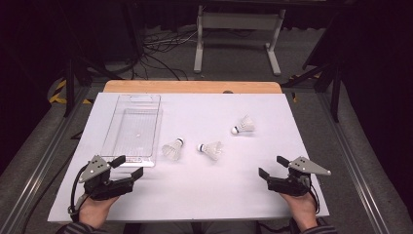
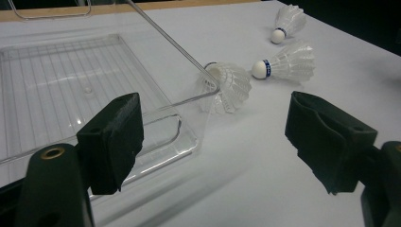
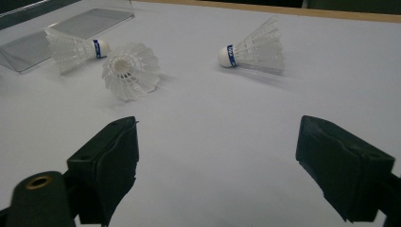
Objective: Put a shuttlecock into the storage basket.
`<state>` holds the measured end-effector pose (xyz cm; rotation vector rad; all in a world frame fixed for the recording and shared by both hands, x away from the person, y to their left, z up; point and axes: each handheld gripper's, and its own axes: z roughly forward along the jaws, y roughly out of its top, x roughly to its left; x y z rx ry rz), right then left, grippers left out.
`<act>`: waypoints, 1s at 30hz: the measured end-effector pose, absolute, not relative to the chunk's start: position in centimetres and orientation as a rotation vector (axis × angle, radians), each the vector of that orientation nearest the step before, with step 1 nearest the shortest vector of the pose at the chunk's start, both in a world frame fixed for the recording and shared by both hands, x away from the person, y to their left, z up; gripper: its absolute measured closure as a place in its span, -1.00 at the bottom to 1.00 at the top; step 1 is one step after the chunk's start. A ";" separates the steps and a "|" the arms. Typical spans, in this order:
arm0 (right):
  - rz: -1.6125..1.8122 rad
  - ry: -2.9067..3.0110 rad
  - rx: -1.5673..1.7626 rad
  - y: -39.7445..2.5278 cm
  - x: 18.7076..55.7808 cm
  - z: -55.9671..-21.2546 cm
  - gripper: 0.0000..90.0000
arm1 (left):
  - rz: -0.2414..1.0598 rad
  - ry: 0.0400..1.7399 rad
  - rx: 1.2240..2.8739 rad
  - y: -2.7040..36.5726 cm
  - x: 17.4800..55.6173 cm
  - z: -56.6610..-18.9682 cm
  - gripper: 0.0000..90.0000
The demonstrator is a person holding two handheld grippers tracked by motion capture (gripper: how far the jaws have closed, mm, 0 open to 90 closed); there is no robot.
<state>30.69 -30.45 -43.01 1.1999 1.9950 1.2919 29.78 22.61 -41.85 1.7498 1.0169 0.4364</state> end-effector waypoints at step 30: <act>1.278 2.002 1.195 -30.4 30.8 -43.1 -0.67 | 0.374 0.962 1.776 18.8 31.9 -39.9 -0.49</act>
